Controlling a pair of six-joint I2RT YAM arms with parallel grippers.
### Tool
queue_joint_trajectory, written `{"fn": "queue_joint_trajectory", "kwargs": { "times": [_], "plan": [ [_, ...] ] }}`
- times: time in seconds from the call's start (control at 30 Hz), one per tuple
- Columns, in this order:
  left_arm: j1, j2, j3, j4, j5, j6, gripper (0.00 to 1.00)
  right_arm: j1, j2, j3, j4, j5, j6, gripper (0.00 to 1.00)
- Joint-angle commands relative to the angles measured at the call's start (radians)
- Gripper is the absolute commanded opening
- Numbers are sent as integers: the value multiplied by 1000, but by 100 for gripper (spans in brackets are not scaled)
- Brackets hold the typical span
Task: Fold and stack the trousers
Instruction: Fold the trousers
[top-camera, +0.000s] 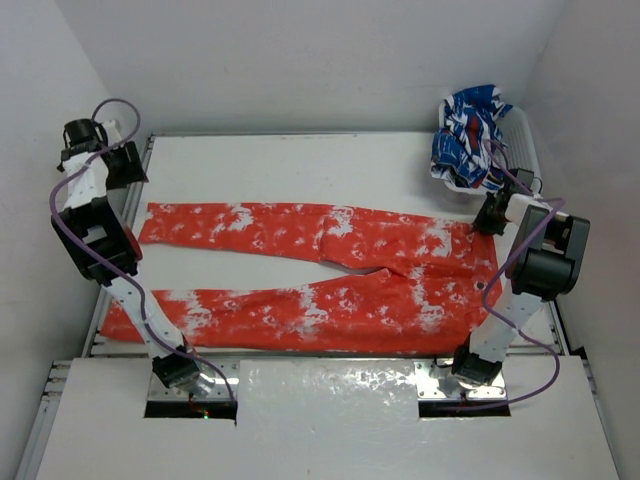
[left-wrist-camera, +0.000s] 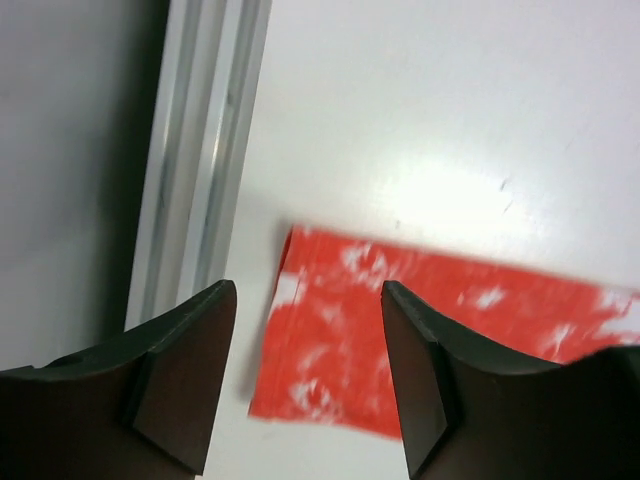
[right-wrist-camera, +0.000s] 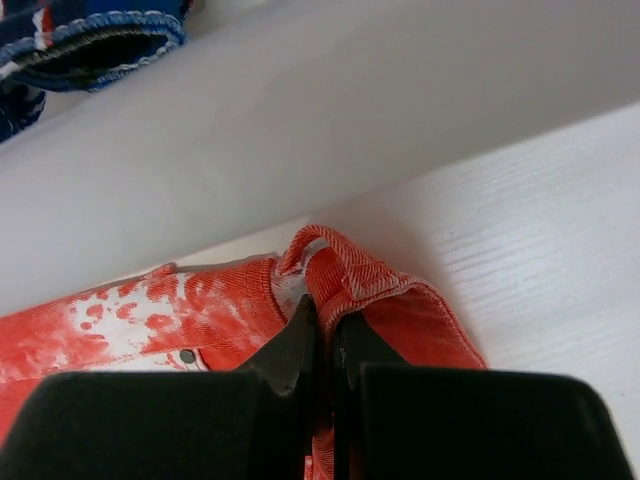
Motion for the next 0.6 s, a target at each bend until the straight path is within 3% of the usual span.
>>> {"fn": "queue_joint_trajectory", "kwargs": {
  "times": [0.0, 0.13, 0.57],
  "plan": [
    [-35, 76, 76, 30, -24, -58, 58, 2, -41, 19, 40, -37, -19, 0],
    [-55, 145, 82, 24, -152, -70, 70, 6, -53, 12, 46, -42, -22, 0],
    [-71, 199, 9, -113, -180, -1, 75, 15, -92, 27, 58, -50, 2, 0]
  ]
}}
